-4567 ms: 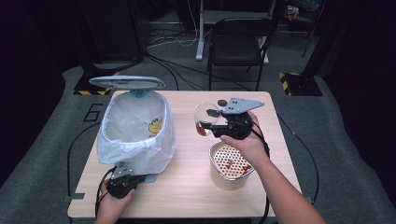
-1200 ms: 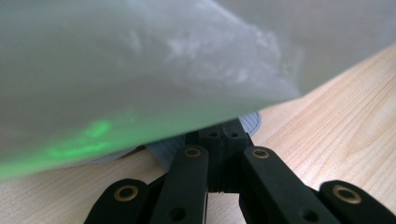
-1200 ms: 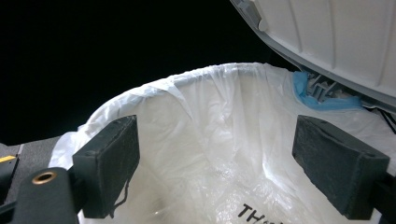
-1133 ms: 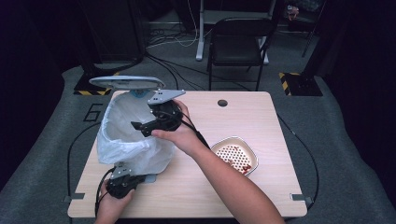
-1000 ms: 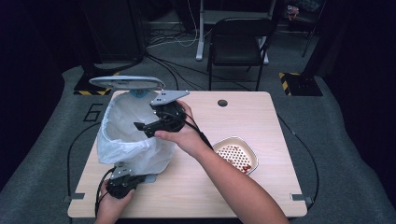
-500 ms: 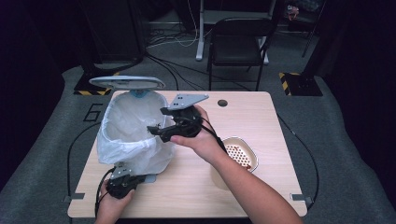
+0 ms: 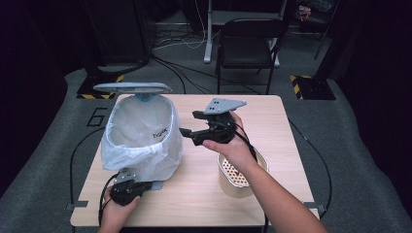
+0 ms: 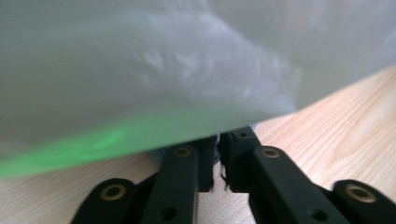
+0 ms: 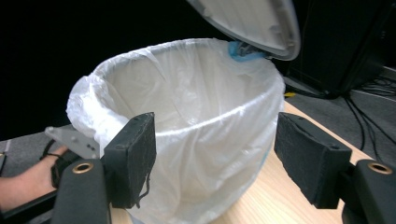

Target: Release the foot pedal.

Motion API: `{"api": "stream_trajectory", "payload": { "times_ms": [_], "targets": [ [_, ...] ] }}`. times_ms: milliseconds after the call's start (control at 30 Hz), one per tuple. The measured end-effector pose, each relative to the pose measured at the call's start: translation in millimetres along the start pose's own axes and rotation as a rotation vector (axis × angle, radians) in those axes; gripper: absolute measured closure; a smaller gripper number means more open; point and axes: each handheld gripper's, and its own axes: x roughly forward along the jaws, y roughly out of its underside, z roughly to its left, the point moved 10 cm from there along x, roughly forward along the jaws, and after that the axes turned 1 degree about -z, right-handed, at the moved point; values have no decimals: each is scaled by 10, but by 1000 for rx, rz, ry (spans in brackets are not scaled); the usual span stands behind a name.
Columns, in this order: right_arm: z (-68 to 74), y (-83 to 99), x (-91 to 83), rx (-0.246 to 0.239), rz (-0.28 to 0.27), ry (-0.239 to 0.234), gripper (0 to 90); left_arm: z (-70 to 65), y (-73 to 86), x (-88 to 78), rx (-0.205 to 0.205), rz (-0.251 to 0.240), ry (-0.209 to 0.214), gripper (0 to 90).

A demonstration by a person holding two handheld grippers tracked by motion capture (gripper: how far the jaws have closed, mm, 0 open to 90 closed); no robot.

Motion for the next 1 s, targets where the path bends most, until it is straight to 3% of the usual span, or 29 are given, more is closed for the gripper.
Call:
{"api": "stream_trajectory", "payload": {
  "times_ms": [167,233,300,367,433,533,567,600,700,800,833,867,1000],
  "targets": [
    [-86,74,-150,-17,0,36,290,-45,-93,-81,-13,-41,9,734],
    [-121,110,-209,-15,1,49,290,3,-110,-128,22,-37,-10,689],
    [-144,143,-255,-13,3,54,290,-35,-125,-159,-29,-56,-9,667],
    [-183,185,-309,-17,6,68,290,15,-117,-204,3,-41,-17,642],
    [-219,232,-364,-16,14,84,290,-10,-142,-231,-73,-79,-14,622],
    [-262,290,-437,-8,14,98,290,47,-139,-277,-89,-92,-31,590],
    [-278,310,-466,-9,11,101,290,59,-142,-279,-124,-105,-53,579],
    [-288,328,-486,2,11,108,290,76,-141,-294,-129,-112,-59,575],
    [-362,405,-573,-11,6,133,290,94,-136,-336,-125,-118,-66,548],
    [-450,521,-651,-19,19,174,294,121,-109,-382,-92,-111,-78,503],
    [-478,567,-679,-14,27,187,294,142,-90,-414,-70,-95,-81,491],
    [-505,611,-706,-9,30,197,297,197,-93,-449,-1,-91,-82,471],
    [-608,788,-828,32,38,239,300,323,-65,-503,0,-79,-116,445]
  ]
}}
